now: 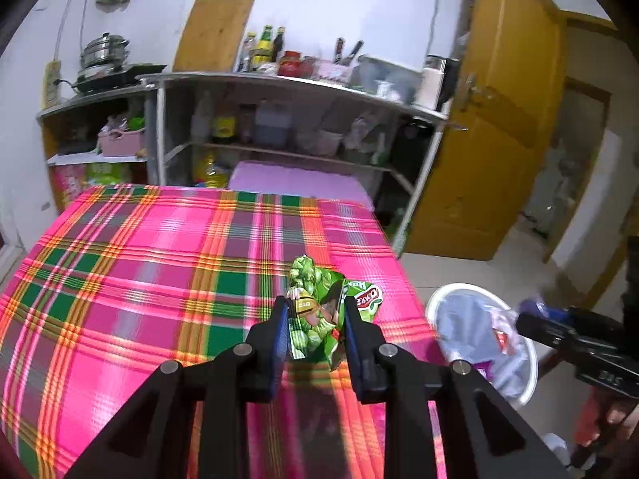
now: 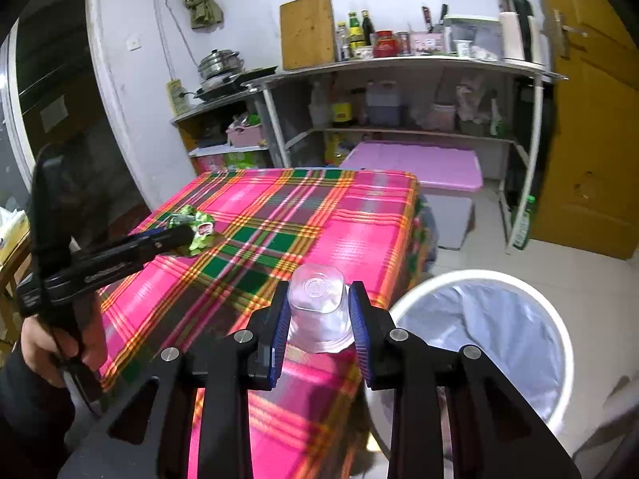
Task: Collect trash
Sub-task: 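Carry the cup and green wrapper over the bin and open both grippers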
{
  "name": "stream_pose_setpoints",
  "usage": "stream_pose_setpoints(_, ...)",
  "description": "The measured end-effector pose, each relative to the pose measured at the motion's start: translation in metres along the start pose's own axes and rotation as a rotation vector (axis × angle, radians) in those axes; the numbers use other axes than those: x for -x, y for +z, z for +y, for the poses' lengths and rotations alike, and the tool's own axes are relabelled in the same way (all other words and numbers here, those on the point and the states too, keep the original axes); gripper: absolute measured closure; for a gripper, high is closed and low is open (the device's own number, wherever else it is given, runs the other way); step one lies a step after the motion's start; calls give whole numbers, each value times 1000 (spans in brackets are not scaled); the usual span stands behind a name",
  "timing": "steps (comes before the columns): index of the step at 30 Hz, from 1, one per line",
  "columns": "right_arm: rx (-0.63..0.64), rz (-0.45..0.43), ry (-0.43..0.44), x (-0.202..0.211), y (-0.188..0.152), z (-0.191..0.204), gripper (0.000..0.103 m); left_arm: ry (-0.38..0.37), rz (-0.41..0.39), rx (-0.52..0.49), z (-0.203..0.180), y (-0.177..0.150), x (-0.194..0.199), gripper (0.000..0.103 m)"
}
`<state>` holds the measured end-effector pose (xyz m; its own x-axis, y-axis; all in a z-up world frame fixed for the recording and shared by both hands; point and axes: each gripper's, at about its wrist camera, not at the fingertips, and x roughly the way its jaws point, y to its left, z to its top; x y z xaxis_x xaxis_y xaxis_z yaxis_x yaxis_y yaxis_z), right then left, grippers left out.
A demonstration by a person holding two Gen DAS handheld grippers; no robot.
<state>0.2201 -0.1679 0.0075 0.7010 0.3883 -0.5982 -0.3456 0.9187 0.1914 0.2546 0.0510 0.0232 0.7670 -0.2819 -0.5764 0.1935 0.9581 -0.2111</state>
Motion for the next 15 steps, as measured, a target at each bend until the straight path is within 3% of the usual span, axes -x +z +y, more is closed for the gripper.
stream_pose_setpoints(7, -50, -13, -55, 29, -19, -26, 73, -64, -2, -35, -48, -13, 10, 77)
stream_pose_setpoints(15, -107, 7, -116, 40, -40, -62, 73, -129, 53, -87, -100, -25, -15, 77)
